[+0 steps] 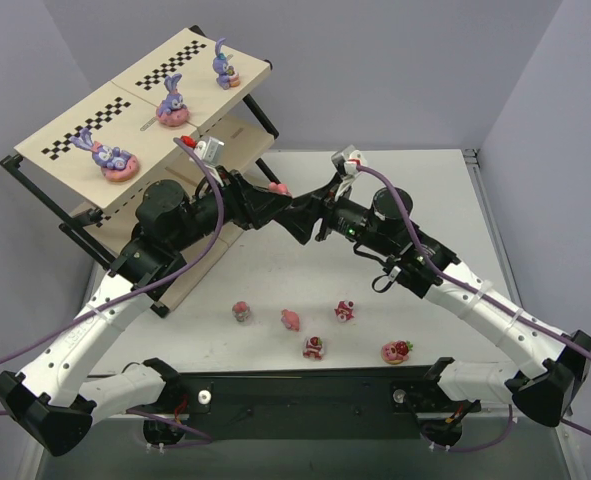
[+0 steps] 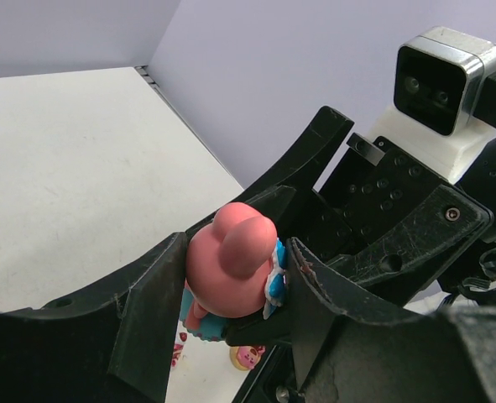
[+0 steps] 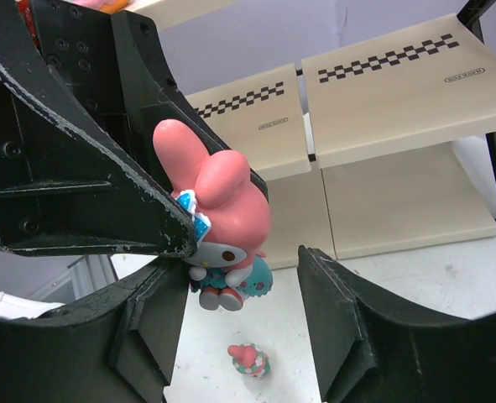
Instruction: Place and organize the plastic toys onto the shelf
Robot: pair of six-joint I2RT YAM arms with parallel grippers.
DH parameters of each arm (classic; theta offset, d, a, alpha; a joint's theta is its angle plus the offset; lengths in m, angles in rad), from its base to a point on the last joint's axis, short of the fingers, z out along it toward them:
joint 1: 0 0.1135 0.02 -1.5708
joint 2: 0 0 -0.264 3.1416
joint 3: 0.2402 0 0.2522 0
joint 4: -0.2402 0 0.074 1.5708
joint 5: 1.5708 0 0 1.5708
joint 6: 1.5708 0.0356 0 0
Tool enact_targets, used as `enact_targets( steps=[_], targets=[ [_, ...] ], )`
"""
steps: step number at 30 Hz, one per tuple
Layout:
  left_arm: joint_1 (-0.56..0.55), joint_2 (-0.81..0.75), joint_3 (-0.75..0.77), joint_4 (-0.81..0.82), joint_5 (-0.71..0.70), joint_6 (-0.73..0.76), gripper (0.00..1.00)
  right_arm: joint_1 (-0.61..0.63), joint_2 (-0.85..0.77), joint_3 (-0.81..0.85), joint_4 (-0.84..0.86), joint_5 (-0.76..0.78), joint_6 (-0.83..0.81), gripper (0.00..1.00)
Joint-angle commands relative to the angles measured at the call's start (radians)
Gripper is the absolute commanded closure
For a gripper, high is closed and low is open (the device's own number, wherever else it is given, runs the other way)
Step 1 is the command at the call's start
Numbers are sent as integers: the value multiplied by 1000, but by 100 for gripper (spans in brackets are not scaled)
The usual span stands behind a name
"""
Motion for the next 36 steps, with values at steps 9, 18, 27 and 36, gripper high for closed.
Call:
enact_targets(
  steps=[9,18,27,36],
  targets=[
    [-5,-26,19,-17,-12,23,100,44,-13,19,87,100,-92,30],
    [-5,-23,26,-31,5,40,100,47,13,62,37,17,-64,43],
    [-5,-23,32,-61,10,92,100,47,18,83,22,-18,-24,86],
    [-3,-32,73,-91,-40,118,52,47,18,60,27,0,-6,100]
  ],
)
